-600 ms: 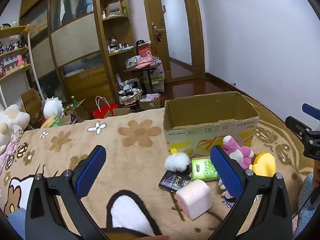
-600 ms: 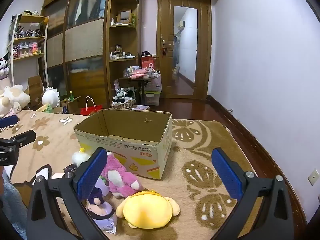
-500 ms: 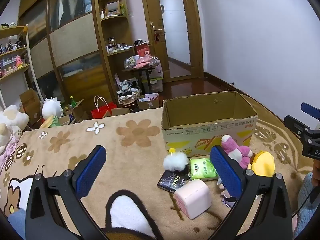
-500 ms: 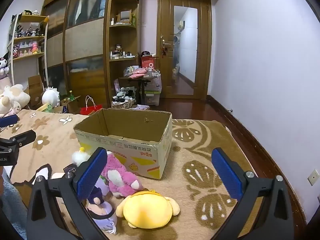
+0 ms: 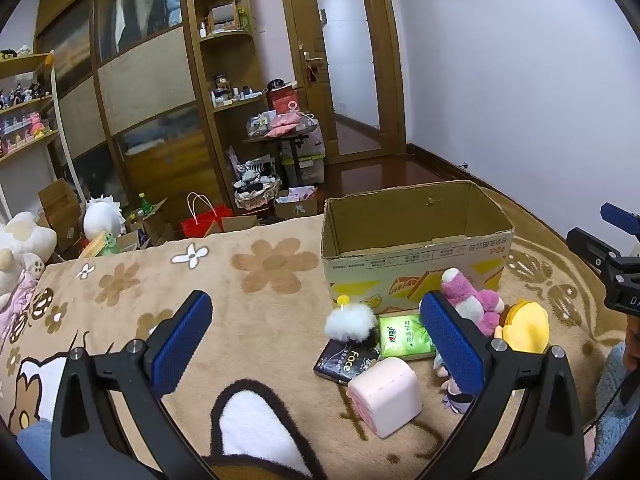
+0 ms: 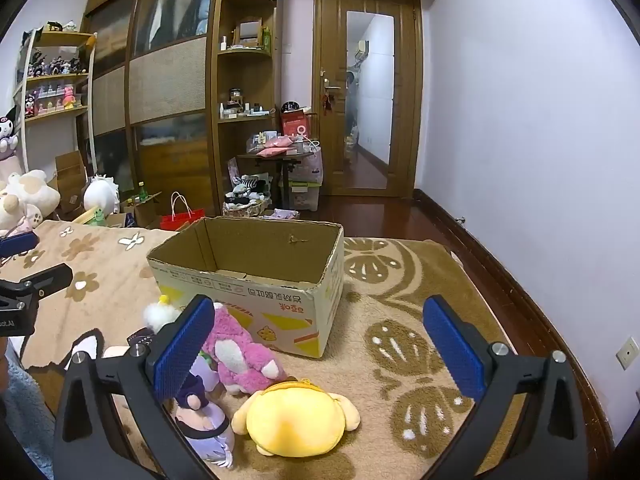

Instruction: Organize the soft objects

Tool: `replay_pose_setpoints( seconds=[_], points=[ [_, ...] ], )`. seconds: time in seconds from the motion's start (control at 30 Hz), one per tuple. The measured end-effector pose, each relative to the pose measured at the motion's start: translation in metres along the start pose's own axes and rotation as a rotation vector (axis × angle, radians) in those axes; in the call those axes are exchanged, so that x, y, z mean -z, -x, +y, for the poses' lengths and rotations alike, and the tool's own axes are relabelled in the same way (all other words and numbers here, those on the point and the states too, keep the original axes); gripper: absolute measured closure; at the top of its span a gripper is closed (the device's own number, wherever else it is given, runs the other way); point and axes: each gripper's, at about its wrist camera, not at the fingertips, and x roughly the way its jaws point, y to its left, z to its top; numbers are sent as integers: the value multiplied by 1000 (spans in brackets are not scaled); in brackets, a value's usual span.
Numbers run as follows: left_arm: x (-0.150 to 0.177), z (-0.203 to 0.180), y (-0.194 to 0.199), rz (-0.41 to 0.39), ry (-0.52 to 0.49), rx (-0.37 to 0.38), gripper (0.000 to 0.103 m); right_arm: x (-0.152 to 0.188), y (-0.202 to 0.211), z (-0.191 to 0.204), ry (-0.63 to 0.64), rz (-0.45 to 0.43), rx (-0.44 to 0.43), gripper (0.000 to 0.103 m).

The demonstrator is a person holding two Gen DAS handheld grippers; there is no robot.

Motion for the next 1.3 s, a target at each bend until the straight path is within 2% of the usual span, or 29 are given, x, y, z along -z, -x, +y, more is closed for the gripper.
replay_pose_setpoints(
  seconds=[1.3],
  points=[
    [0, 4, 2, 1, -10, -17, 0, 2, -2, 0, 0, 7, -1, 0]
  ],
)
